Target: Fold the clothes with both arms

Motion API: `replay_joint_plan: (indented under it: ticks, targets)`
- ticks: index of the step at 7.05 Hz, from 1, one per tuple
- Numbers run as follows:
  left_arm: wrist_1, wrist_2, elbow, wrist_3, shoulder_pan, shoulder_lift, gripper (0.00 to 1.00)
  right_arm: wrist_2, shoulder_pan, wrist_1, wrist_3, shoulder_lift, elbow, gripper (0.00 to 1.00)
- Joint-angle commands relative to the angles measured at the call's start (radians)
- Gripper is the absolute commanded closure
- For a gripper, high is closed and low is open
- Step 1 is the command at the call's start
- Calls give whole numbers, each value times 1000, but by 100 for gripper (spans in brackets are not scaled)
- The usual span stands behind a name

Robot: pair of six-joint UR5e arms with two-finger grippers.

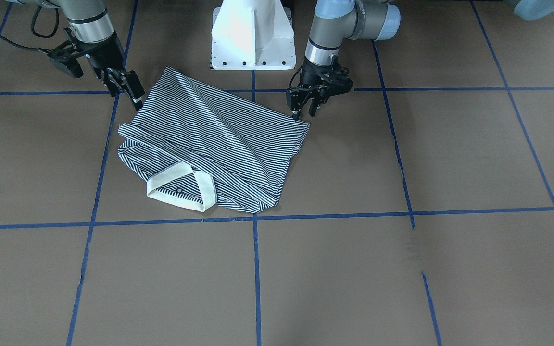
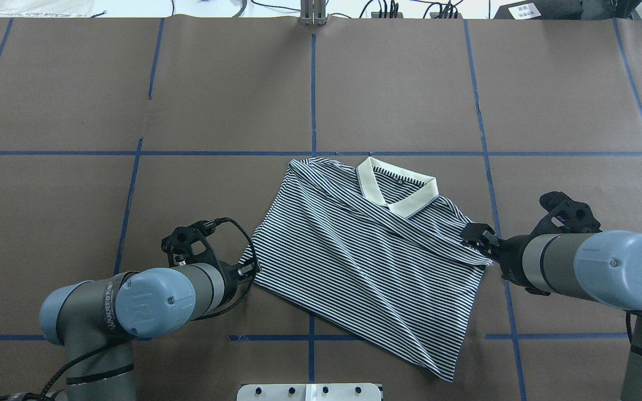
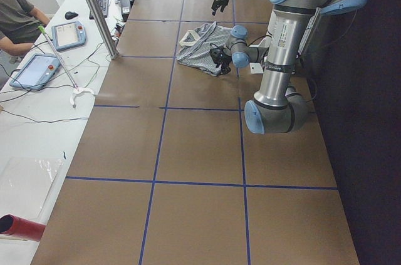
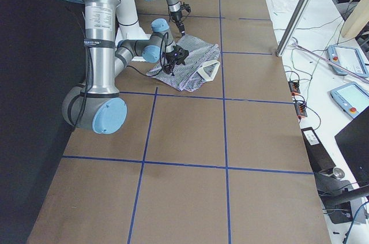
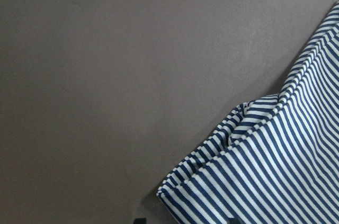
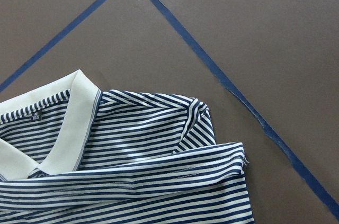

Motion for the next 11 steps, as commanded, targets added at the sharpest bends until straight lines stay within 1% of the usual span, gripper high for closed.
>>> replay_joint_plan:
  ticks: [1, 4, 6, 7, 8, 9, 10, 11]
  targets:
    - [0, 0, 20, 2, 1, -8, 42, 0, 1, 0, -1, 1, 1, 0]
    - [0, 0, 39, 16, -1, -17, 44, 0, 1, 0, -1, 1, 7, 0]
    - [0, -1, 43, 16, -1, -17, 53, 0, 1, 0, -1, 1, 7, 0]
    - [0, -1, 43, 14, -1, -17, 72, 0, 1, 0, -1, -1, 7, 0]
    - [0, -1, 43, 16, -5, -17, 100, 0, 1, 0, -1, -1, 7, 0]
    - [12, -1, 28, 17, -11, -17, 100, 0, 1, 0, -1, -1, 7, 0]
    - [46, -6, 7, 87, -31, -20, 100, 0, 1, 0, -1, -1, 6, 0]
    - [48, -7, -4, 187, -71, -14, 100, 0, 1, 0, -1, -1, 7, 0]
